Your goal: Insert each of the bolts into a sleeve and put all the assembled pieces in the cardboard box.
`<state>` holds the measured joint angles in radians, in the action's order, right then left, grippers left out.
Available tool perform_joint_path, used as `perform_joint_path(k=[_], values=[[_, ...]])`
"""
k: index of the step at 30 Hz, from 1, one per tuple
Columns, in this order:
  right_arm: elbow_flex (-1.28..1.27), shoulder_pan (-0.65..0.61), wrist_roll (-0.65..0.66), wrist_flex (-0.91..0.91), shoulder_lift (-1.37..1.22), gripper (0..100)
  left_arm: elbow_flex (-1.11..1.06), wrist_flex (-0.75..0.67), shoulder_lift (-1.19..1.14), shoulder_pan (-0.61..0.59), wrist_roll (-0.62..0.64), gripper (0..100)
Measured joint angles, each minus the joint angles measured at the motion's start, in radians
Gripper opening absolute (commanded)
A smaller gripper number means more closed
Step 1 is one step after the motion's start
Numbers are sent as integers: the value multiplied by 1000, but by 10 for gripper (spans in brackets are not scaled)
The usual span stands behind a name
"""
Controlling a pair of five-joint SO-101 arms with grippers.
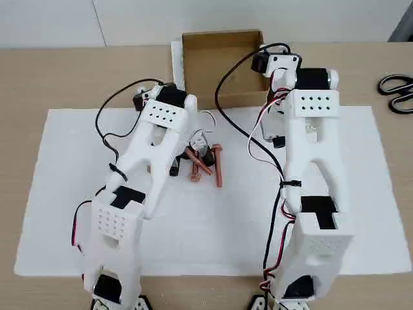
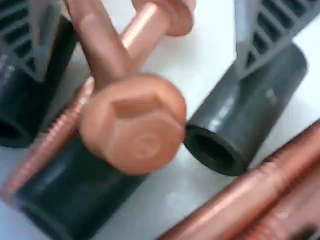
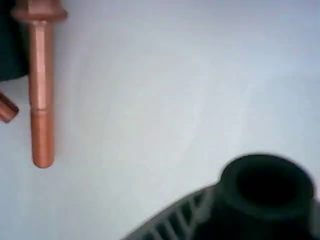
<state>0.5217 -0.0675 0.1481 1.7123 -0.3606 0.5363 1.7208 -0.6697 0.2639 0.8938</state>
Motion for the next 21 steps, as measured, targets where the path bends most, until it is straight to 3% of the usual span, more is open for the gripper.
perform_joint_path(k=[9,21], values=[[0,0,0,0,0,5,0,-8,0,2,3,95],[0,0,0,0,-26,5,2,-28,0,20,-2,32]])
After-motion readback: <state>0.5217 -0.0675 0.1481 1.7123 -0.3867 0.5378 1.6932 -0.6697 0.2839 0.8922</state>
